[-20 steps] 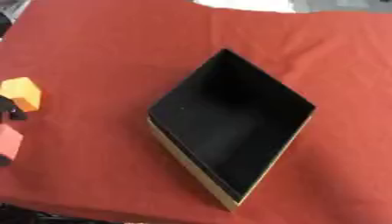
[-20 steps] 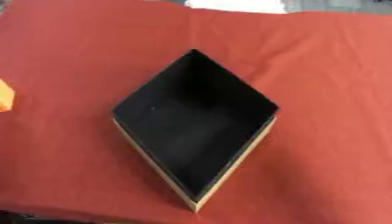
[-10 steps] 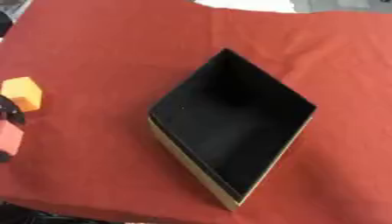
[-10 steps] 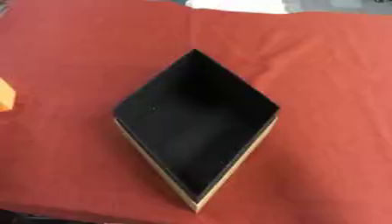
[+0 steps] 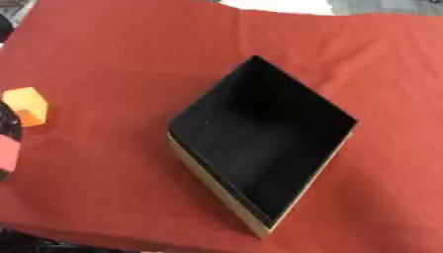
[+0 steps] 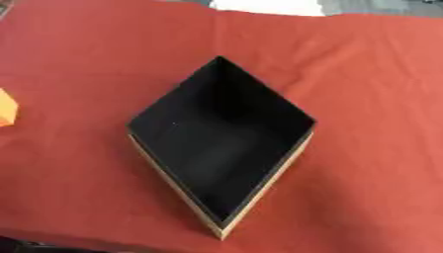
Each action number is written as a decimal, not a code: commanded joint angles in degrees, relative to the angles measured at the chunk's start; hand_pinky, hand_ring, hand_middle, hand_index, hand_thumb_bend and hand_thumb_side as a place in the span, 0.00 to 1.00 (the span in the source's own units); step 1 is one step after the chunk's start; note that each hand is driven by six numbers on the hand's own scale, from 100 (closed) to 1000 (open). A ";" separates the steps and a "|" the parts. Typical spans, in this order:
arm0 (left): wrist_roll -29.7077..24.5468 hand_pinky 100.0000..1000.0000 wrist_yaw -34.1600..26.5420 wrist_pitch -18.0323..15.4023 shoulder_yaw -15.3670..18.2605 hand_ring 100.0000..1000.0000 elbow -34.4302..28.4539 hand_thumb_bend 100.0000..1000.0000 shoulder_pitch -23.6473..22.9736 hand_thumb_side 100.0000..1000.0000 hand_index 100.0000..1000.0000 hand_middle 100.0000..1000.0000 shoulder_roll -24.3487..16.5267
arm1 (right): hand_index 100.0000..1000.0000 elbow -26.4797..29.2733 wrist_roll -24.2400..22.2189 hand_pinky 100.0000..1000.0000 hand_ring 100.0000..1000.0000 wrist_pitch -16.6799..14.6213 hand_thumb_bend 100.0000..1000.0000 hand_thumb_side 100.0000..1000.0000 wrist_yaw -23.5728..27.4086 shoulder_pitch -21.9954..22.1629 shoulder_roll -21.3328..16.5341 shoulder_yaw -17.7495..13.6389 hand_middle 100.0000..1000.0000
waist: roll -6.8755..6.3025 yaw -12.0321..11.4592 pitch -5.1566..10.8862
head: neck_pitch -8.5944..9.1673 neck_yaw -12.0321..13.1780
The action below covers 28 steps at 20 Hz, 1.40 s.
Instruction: Pick up objects on the table and place them in the box.
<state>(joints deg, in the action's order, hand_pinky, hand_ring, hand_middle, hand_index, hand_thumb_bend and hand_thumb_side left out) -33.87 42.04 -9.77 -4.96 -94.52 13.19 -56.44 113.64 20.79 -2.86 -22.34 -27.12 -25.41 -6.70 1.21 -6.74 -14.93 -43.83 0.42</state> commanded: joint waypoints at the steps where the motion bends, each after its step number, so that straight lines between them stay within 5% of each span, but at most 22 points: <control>1: 1.82 0.09 1.12 0.48 1.13 0.35 -1.21 0.54 0.57 0.00 0.53 0.38 -1.92 | 0.79 0.95 -0.05 0.80 0.67 -0.18 0.00 0.64 0.23 -0.30 -0.70 -0.49 0.61 | -0.24 0.04 1.16 | -0.29 0.04; 20: -0.91 0.08 -8.30 1.25 -0.01 0.34 -10.82 0.41 2.77 0.00 0.55 0.38 -3.56 | 0.79 0.95 0.01 0.80 0.67 -0.64 0.00 0.64 -0.12 0.25 -0.23 -0.44 0.61 | -0.78 -0.41 2.63 | -0.29 0.41; 28: -2.80 0.06 -13.38 0.53 -3.02 0.33 -16.42 0.37 8.33 0.00 0.55 0.38 -4.06 | 0.79 0.95 -0.12 0.80 0.67 -0.91 0.00 0.64 -0.24 0.44 -0.01 -0.27 0.61 | -1.26 -0.56 3.29 | -0.29 0.50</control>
<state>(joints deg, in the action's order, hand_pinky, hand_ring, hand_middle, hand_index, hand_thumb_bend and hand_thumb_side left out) -36.26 29.66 -9.07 -8.08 -109.48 20.64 -58.47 113.64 20.70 -3.50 -22.40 -26.18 -24.76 -6.69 0.22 -7.21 -12.64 -43.83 0.72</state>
